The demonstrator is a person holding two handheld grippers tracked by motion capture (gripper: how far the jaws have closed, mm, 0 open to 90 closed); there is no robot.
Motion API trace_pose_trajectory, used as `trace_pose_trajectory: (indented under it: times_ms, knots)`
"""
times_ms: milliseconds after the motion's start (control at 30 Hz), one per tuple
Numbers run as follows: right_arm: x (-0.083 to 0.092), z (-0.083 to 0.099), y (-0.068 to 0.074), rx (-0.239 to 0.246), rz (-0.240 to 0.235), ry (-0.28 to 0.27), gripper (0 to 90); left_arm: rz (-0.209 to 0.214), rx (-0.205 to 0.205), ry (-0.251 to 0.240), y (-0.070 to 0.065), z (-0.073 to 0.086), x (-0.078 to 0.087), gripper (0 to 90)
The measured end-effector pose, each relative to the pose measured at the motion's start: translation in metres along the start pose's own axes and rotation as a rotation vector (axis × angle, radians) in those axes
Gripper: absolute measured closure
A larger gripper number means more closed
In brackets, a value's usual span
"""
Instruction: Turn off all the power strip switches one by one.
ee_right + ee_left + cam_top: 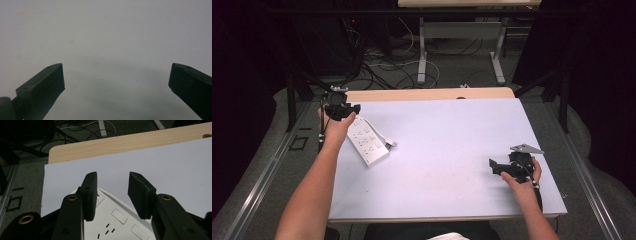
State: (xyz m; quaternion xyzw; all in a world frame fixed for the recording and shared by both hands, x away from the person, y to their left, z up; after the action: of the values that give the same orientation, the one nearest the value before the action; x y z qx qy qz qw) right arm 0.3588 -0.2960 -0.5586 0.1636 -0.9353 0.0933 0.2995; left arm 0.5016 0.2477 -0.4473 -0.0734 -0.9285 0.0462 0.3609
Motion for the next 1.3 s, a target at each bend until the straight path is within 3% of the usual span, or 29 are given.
trace_pose_trajectory:
  times_ms: [367, 767, 1067, 1300]
  knots:
    - [-0.001, 0.000, 0.001, 0.005, -0.006, 0.006, 0.0, -0.031, 0.006, 0.050, 0.007, 0.003, -0.021, 69.0]
    - [-0.002, 0.001, 0.001, 0.001, -0.007, 0.011, 0.0, -0.048, 0.050, 0.115, 0.015, 0.006, -0.039, 77.7]
    - [0.000, 0.004, -0.002, -0.029, -0.005, 0.011, 0.0, -0.057, 0.079, 0.110, 0.024, 0.007, -0.046, 80.1]
    - [-0.001, 0.004, 0.001, -0.014, -0.008, 0.018, 0.0, -0.060, 0.096, 0.132, 0.031, 0.007, -0.051, 83.2]
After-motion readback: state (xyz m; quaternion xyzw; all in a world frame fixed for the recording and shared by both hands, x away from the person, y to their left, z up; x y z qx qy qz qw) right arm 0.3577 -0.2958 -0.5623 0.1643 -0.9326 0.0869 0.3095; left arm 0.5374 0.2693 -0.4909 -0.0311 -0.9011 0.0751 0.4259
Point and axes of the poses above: each handheld gripper's, and its own axes: x roughly backward along the jaws, z roughly out of its underside, y roughly to its left, the point moved 1 cm from there along -x, roughly forward along the jaws, and after that the axes turned 11 degrees about x, right-handed, at the moved point
